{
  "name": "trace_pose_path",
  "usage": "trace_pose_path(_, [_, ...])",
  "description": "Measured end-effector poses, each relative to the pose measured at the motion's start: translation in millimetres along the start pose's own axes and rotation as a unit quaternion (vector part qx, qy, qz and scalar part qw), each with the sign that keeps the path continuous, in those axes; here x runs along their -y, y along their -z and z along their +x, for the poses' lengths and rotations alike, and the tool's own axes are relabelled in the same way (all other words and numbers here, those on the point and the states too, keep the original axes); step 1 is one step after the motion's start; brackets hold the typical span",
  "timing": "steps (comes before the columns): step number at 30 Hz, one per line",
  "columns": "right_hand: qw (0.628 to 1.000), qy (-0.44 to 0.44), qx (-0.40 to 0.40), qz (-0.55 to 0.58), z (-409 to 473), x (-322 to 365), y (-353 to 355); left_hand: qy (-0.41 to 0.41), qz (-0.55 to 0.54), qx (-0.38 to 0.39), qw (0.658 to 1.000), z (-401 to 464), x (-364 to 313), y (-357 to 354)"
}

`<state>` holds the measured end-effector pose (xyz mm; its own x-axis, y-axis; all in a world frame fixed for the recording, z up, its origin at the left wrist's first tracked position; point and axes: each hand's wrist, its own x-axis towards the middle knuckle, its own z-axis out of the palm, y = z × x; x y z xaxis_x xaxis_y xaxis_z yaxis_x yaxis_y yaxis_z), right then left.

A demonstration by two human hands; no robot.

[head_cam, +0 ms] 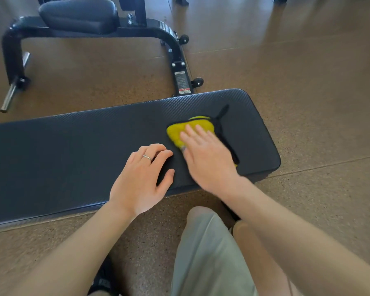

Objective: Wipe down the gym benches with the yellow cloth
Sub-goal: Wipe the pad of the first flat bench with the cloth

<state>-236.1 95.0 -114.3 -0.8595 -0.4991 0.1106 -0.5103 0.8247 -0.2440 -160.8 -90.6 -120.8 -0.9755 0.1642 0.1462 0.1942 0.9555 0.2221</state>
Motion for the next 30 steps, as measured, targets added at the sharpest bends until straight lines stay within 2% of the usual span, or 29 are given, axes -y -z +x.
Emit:
trace_pose_path(3, [0.998,0.055,0.04,-0.008,-30.5,-6.6,10.0,0.0,-0.002,-0.001,1.0,-1.0,0.0,-0.2])
trace_pose_path(5, [0.997,0.058,0.037,-0.022,-21.2,-28.5,14.3,0.004,0.0,0.0,1.0,-0.6,-0.8,0.5])
trace_pose_path(10, [0.998,-0.036,0.037,-0.04,56.7,-72.2,12.3,0.007,0.0,-0.002,1.0,0.3,-1.3,-0.4])
trace_pose_path(14, [0.994,-0.097,0.038,-0.034,83.9,-63.3,5.6,0.007,0.002,-0.007,1.0,1.2,-2.2,0.1])
trace_pose_path(18, [0.998,-0.047,0.015,-0.035,17.0,-28.9,6.3,0.007,0.009,-0.003,1.0,0.6,-3.3,0.1])
trace_pose_path(20, [0.999,-0.007,0.032,-0.038,-17.0,-19.1,7.6,0.009,0.011,-0.002,1.0,1.1,-3.2,-1.0])
trace_pose_path(23, [0.998,0.017,0.048,-0.047,-13.0,-28.2,10.6,0.011,0.021,-0.004,1.0,0.2,-4.4,-1.5])
trace_pose_path(25, [0.998,0.003,0.038,-0.053,24.0,-38.5,8.2,0.01,0.022,-0.004,1.0,1.6,-4.7,-1.2])
trace_pose_path(27, [0.996,-0.05,0.044,-0.051,62.1,-41.6,5.2,0.011,0.019,-0.002,1.0,1.3,-5.0,-0.7])
trace_pose_path(30, [0.994,-0.093,0.032,-0.044,74.4,-18.0,-6.6,0.007,0.024,-0.005,1.0,1.0,-4.7,-1.0])
